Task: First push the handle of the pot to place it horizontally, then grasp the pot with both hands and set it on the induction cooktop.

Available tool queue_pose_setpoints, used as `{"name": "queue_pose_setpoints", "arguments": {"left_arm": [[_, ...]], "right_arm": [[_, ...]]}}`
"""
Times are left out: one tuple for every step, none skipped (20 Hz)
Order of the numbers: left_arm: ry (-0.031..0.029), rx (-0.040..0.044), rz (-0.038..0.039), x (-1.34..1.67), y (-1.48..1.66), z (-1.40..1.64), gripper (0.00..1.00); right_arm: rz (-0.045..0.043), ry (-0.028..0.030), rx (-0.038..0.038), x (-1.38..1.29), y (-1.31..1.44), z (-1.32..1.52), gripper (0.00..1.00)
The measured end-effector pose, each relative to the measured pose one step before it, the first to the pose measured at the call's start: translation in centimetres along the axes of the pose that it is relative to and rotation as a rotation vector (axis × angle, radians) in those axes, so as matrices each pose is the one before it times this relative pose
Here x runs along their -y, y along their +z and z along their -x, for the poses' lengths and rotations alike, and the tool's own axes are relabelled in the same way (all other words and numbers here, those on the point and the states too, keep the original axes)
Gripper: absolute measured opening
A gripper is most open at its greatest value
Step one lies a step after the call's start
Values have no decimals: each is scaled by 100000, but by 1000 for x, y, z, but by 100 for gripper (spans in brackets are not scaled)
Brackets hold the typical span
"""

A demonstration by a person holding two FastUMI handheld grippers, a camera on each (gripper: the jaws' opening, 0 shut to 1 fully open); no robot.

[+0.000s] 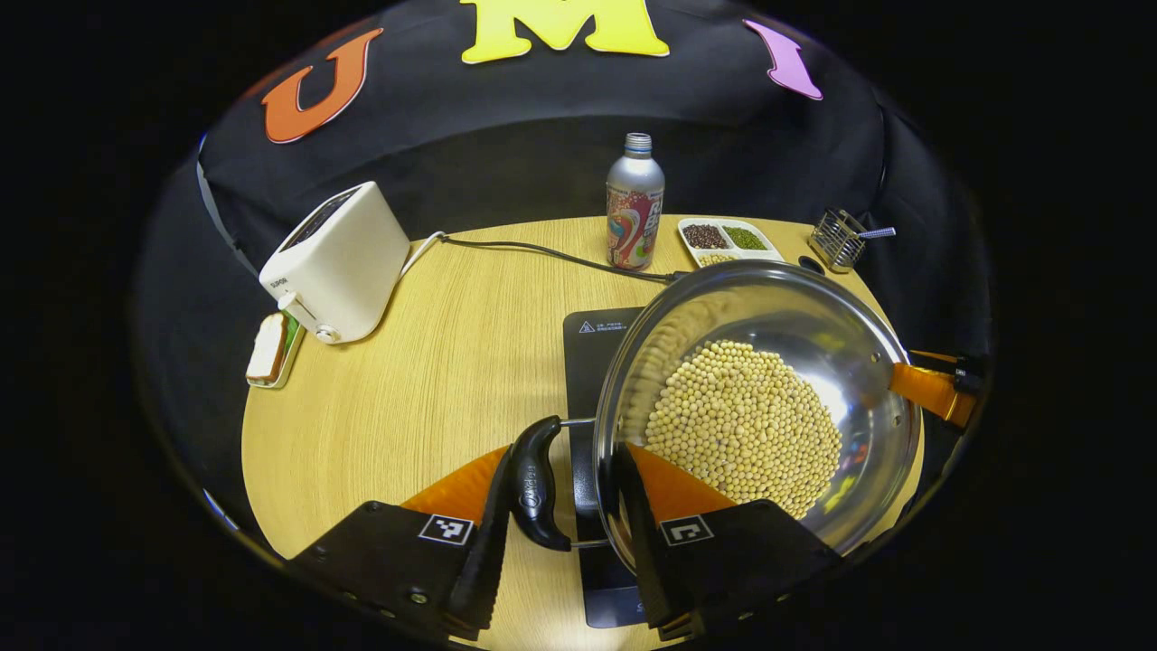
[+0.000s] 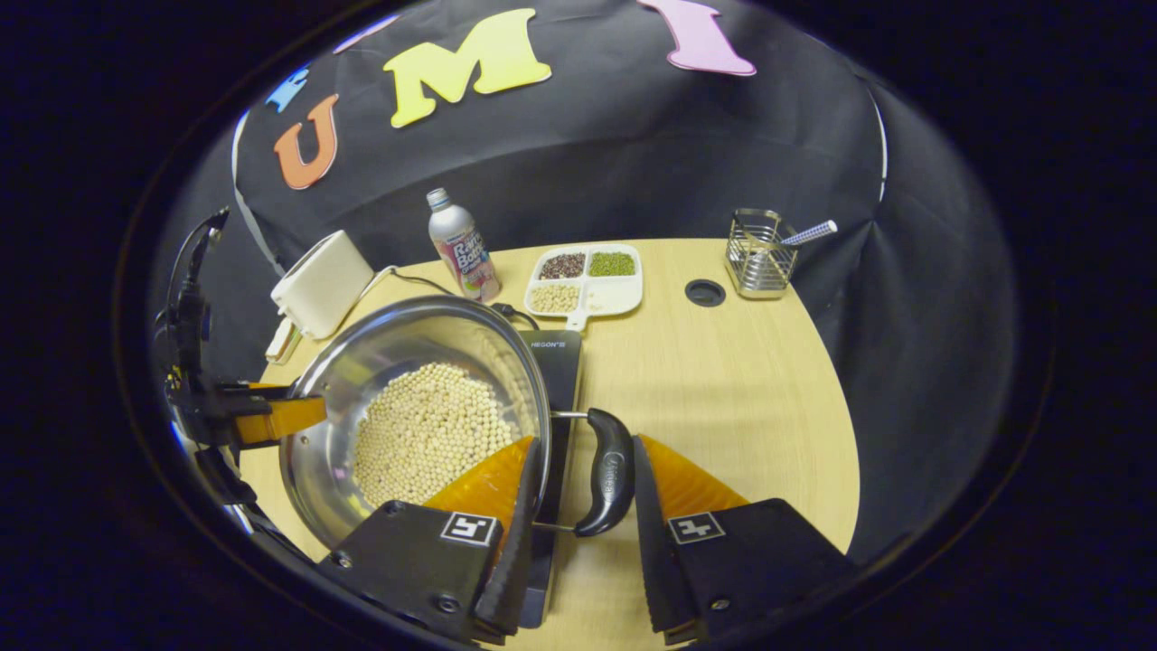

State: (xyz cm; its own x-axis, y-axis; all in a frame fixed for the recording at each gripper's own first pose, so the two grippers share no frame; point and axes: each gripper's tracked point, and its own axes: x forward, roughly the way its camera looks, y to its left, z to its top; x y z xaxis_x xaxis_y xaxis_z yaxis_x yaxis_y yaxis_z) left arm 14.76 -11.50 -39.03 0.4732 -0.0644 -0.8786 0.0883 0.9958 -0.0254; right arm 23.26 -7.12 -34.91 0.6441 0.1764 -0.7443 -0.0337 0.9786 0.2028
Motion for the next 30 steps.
{"name": "queue_pose_setpoints", "arguments": {"left_arm": [[-138, 225, 283, 52, 3, 56, 70], [-347, 488, -51, -51, 47, -83, 61], [-480, 100, -465, 70, -53, 58, 61], [193, 641, -1052, -126, -18, 72, 73], [1208, 2471, -1253, -388, 354, 468, 65], [2384, 3719, -1635, -367, 481, 382, 63], [1392, 3556, -1062, -293, 315, 512, 90], [974, 2248, -456, -249, 95, 437, 98], [727, 2287, -81, 59, -67, 550, 97], [359, 1596, 82, -66, -15, 548, 100], [-118, 1044, 414, 14, -140, 371, 97], [-224, 402, 519, 96, -188, 288, 97], [67, 14, 579, -56, -276, 379, 97], [-205, 1305, 532, -43, 142, 352, 97], [-203, 1247, 485, -33, 154, 471, 97], [81, 2172, 495, -105, 286, 609, 97], [-203, 1697, -136, -35, 399, 548, 97], [-140, 1121, -409, -185, 216, 559, 97], [-242, 1449, -466, -46, 338, 667, 97], [-338, 1534, -531, -14, 405, 667, 97], [-154, 2133, -527, -214, 444, 756, 97], [-346, 2024, -339, -155, 583, 806, 97], [-116, 2585, -409, -199, 723, 884, 97], [66, 2489, -216, -287, 769, 926, 97], [-180, 2805, 75, -287, 855, 1014, 97], [-235, 3188, 360, -220, 961, 1063, 97], [-451, 2458, 635, -330, 917, 888, 97], [-398, 2737, 567, -337, 971, 913, 97], [-248, 3149, 551, -394, 1005, 919, 97], [-263, 2755, 521, -471, 1060, 1010, 97]], "right_arm": [[298, -69, 6, 98, 88, 37, 55], [-699, 66, 564, -59, 49, 38, 56], [-157, -364, 871, 45, 18, -26, 58], [114, -1036, 651, 338, -74, 155, 60], [-148, 1063, 2837, -243, 193, 233, 70], [657, -1061, 2698, 30, 321, 501, 72], [895, -1165, 2592, 131, 180, 421, 65], [1206, 177, 2205, -121, 262, 556, 68], [1030, -311, 1349, -76, 153, 324, 79], [863, -231, 102, 8, -205, 346, 83], [-130, -155, 649, -91, -20, 294, 83], [-273, -470, 145, -25, -8, 351, 82], [-166, -488, 147, 23, -190, 261, 82], [-397, 49, 777, -241, 183, 420, 82], [358, -144, 750, -162, 49, 562, 82], [793, -24, 1311, -225, 327, 501, 82], [784, 370, 1778, -392, 368, 709, 82], [1409, -265, 1910, -274, 529, 657, 82], [1396, -562, 2289, -311, 557, 880, 82], [1478, -688, 2261, -334, 688, 724, 82], [1742, -173, 2128, -576, 598, 829, 82], [1484, -37, 2052, -612, 639, 851, 82], [1652, -250, 2278, -532, 736, 789, 82], [1419, -261, 2352, -531, 809, 884, 82], [1140, -207, 2400, -639, 840, 869, 82], [937, -128, 2243, -643, 919, 863, 82], [455, -162, 2193, -615, 842, 872, 82], [993, -266, 2316, -591, 1084, 841, 82], [530, -233, 2701, -522, 1165, 840, 82], [-213, 110, 2690, -718, 1139, 891, 82]]}}
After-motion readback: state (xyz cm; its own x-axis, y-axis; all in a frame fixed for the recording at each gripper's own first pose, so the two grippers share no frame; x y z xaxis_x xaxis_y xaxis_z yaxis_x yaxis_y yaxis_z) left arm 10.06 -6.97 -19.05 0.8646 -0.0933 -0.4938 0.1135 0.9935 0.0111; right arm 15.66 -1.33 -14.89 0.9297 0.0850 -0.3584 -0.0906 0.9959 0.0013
